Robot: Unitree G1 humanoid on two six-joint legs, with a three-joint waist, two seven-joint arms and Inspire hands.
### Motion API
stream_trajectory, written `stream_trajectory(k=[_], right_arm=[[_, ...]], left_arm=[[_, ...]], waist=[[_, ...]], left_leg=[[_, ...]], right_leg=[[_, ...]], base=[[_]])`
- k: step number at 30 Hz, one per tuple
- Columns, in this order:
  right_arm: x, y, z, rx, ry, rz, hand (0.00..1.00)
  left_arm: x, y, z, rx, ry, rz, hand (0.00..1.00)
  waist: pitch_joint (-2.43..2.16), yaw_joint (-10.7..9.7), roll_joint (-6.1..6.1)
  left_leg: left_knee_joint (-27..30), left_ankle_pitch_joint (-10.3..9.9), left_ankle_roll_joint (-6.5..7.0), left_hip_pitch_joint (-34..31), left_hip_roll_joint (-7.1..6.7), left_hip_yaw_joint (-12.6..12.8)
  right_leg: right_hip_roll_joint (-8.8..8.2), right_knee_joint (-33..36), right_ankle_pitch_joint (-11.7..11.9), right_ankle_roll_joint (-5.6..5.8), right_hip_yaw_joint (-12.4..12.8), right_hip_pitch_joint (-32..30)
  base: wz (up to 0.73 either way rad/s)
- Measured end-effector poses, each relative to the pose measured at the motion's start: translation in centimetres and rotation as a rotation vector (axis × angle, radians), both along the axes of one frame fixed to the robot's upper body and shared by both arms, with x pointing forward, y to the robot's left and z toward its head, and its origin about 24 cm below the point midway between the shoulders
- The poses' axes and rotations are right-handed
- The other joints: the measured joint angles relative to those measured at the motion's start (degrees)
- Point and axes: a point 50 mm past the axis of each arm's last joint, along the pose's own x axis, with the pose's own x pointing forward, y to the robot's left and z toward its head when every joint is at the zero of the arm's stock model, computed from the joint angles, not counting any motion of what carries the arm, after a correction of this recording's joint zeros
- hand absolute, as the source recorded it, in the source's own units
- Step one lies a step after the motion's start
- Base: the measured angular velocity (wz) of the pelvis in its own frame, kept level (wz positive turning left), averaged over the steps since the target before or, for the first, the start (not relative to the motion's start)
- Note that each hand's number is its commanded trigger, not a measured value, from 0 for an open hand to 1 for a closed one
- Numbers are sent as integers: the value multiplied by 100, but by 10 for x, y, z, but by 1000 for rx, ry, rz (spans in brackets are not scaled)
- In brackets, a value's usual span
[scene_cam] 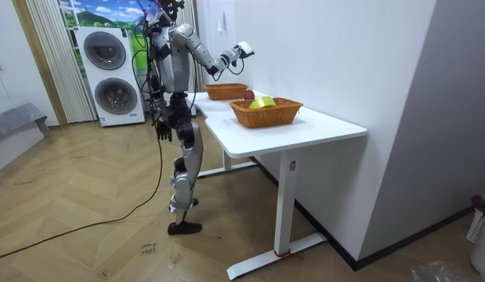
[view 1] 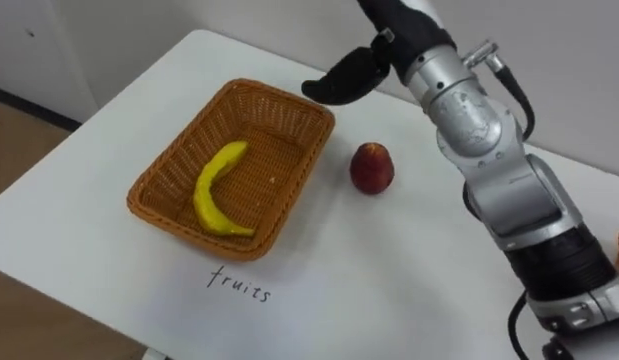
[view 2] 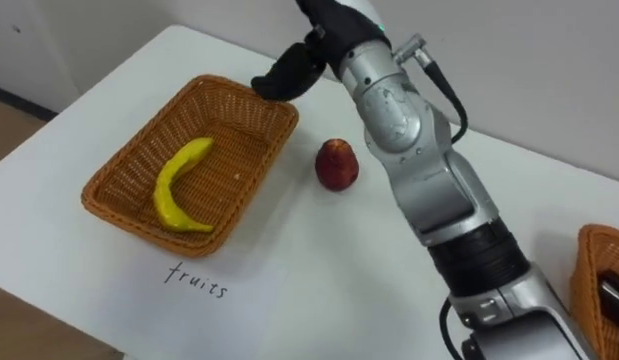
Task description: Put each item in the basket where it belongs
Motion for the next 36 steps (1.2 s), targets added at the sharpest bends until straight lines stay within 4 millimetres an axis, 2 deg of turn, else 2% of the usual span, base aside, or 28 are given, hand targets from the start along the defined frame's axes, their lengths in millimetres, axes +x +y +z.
stream_trajectory(k=[3,10,20,23,27,30,34,36], right_arm=[[-1,-8,-7,37,9,-44,0],[-2,-32,-30,257,121,-121,0],[3,-41,-42,378,160,-187,0],[1,-44,-52,435,202,-214,0],[1,-49,-76,495,285,-281,0],[-1,-51,-87,516,317,-305,0],[-1,-53,-104,558,395,-336,0],[-2,-54,-112,552,424,-348,0]], left_arm=[[-3,-5,-1,-11,7,-1,0],[-12,-8,-2,-23,27,5,0],[-18,-9,-2,-34,47,-17,0],[-19,-10,-2,-33,49,-16,0],[-24,-10,-3,-33,62,-13,0],[-24,-10,-3,-34,61,-13,0],[-27,-12,-1,-35,57,-11,0],[-26,-12,-1,-36,51,-12,0]], waist=[[-30,-31,48],[-29,-92,88],[-19,-175,95],[-16,-170,100],[3,-138,133],[-10,-136,158],[-58,-152,270],[-66,-152,279]], left_leg=[[-2,0,0,1,2,23],[0,1,1,124,-5,-6],[31,0,1,162,-11,-48],[45,0,-1,129,-12,-79],[59,0,-2,116,-12,-83],[89,1,-4,31,-14,-83],[73,1,-3,30,-15,-77],[72,1,-3,38,-11,-76]], right_leg=[[-2,2,0,0,-1,7],[-5,1,0,1,-37,130],[-1,1,-1,2,-92,229],[1,2,-1,2,-181,227],[3,2,0,2,-183,211],[2,7,0,2,-190,129],[-2,5,0,2,-192,128],[-1,5,-1,3,-191,130]], base=[[-4],[2],[2],[7],[0],[0],[0],[0]])
